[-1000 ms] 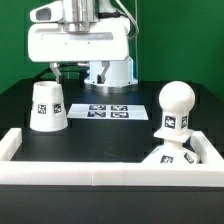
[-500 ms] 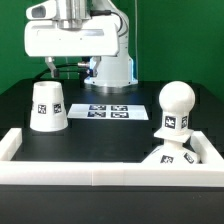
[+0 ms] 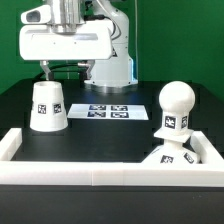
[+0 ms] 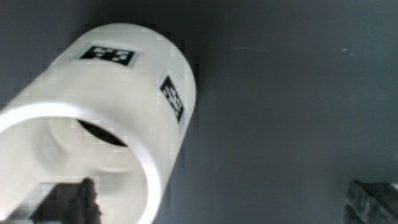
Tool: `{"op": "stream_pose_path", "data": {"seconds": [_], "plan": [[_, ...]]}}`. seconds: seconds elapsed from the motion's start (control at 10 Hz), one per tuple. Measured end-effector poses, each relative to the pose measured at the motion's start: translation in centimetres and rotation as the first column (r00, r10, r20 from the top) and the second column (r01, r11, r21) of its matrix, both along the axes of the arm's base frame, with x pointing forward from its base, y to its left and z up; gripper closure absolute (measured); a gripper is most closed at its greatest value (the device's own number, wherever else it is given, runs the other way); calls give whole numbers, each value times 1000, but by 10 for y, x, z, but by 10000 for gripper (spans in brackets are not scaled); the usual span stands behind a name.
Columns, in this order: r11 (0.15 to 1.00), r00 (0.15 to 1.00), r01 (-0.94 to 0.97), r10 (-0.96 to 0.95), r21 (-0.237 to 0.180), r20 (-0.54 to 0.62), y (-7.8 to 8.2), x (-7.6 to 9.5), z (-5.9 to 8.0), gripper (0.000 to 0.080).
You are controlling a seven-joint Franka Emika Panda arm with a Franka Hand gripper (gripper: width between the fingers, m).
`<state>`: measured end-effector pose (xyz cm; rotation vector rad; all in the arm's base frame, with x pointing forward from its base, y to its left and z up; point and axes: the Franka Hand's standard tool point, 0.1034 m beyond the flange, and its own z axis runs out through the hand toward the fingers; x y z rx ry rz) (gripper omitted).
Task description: Assemble lamp
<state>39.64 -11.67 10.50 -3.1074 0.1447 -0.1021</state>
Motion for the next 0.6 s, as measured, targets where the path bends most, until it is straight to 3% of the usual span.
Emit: {"op": "stream_pose_path", "data": {"seconds": [0.6], "plan": [[999, 999, -38, 37, -19, -21, -6, -5, -26, 101]]}}
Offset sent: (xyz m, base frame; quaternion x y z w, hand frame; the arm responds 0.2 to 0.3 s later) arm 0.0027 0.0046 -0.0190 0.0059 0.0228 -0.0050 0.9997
